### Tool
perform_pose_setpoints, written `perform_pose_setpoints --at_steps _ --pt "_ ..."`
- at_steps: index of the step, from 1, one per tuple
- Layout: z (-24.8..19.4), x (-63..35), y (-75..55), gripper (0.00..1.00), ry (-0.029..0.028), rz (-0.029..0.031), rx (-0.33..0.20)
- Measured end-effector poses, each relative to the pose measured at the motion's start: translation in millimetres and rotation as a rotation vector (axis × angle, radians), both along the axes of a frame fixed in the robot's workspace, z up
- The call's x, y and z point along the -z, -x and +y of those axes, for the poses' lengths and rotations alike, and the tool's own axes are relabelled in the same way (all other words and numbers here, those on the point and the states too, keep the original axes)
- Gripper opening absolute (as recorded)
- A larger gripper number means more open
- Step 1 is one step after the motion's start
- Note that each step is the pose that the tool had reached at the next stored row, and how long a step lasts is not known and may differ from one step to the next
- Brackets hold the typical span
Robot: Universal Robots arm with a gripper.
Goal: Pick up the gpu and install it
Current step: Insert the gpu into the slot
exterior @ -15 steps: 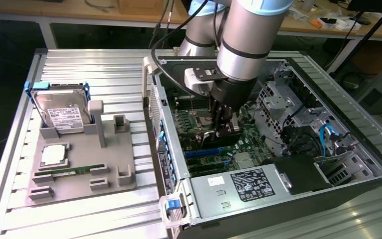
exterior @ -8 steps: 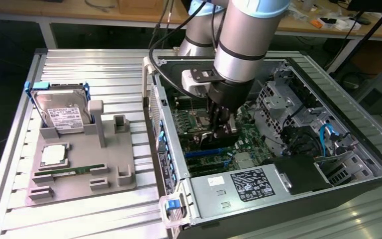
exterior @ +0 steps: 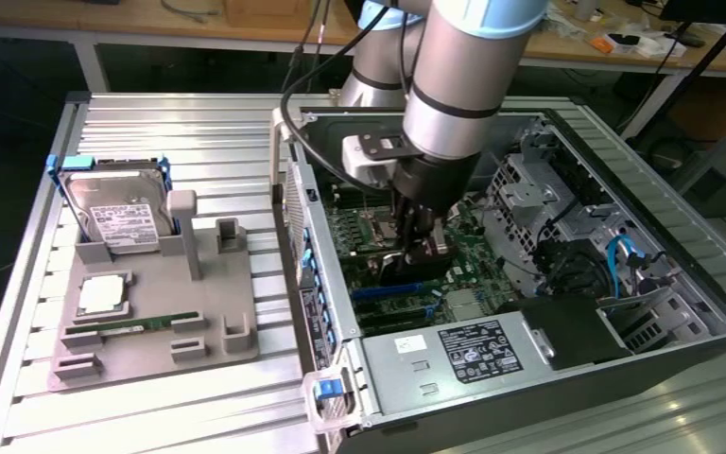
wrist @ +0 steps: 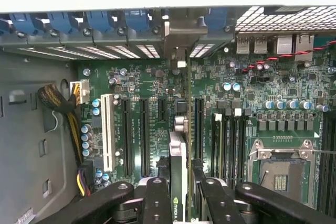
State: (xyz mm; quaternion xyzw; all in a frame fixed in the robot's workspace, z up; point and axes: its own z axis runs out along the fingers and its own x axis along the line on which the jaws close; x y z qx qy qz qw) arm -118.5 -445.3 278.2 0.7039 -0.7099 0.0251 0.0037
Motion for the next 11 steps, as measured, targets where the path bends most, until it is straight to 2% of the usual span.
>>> perform_pose_setpoints --at_steps 11 --pt "0.0 0.8 5.6 0.27 0.0000 0.0003 0.000"
